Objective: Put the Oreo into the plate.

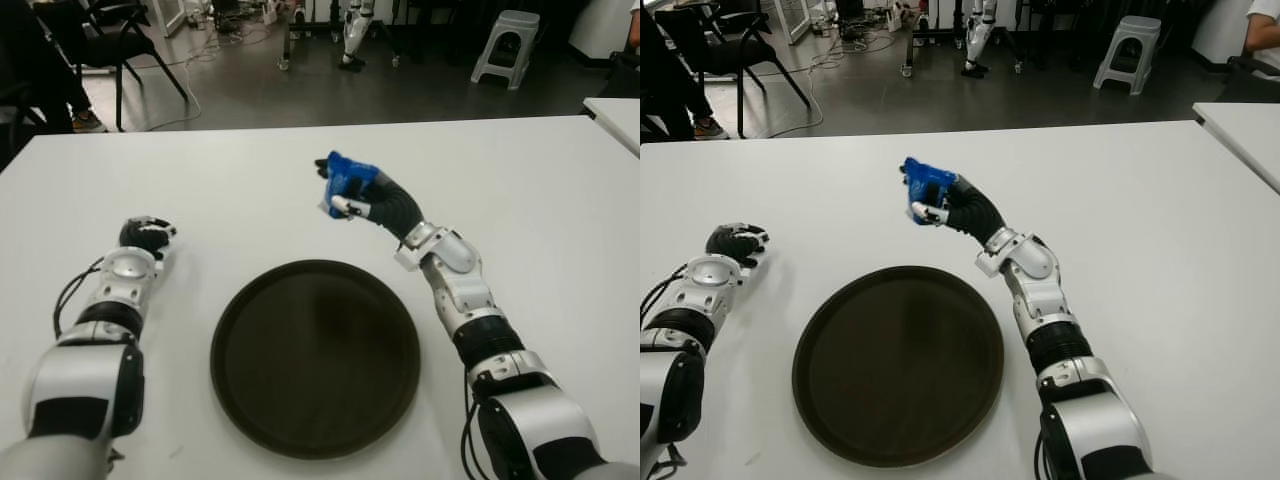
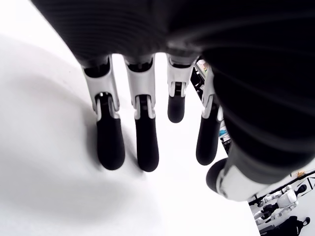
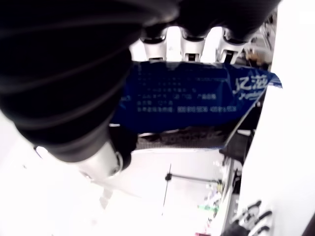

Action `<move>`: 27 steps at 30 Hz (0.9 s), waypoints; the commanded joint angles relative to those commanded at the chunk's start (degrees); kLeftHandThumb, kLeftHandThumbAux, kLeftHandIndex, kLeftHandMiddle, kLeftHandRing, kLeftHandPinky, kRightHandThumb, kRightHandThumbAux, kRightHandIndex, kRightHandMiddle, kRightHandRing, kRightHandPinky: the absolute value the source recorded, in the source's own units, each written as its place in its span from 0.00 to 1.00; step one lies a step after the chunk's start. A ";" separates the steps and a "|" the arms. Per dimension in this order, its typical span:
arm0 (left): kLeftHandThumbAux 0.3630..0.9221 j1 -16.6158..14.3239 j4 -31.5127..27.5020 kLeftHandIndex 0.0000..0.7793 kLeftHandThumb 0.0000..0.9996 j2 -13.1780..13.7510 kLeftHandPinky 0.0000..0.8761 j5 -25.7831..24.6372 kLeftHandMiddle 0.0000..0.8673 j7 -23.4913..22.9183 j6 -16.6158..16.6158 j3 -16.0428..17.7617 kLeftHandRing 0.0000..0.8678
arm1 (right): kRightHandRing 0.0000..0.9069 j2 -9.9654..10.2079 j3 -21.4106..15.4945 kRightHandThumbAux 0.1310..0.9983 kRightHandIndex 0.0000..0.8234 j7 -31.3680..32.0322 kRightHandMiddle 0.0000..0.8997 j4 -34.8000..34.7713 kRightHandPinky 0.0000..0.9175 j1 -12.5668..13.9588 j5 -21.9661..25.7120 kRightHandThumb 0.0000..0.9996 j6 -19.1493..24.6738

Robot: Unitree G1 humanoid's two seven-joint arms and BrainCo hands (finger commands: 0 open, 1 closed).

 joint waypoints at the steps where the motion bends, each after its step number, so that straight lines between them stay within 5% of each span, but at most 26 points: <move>1: 0.65 -0.03 -0.01 0.51 0.68 -0.02 0.18 0.01 0.16 0.01 0.06 0.00 0.17 | 0.14 0.04 0.07 0.68 0.51 0.58 0.18 0.00 0.09 0.07 0.11 0.70 0.04; 16: 0.64 -0.01 0.04 0.51 0.68 0.01 0.23 0.15 0.18 0.15 0.00 -0.16 0.21 | 0.12 0.63 1.43 0.69 0.50 3.90 0.14 0.89 0.11 0.51 -1.43 0.69 -0.52; 27: 0.65 -0.01 -0.05 0.51 0.67 -0.01 0.17 0.41 0.16 0.14 0.23 -0.61 0.17 | 0.09 0.75 3.36 0.69 0.50 5.09 0.10 -0.25 0.09 1.63 -3.05 0.69 -1.50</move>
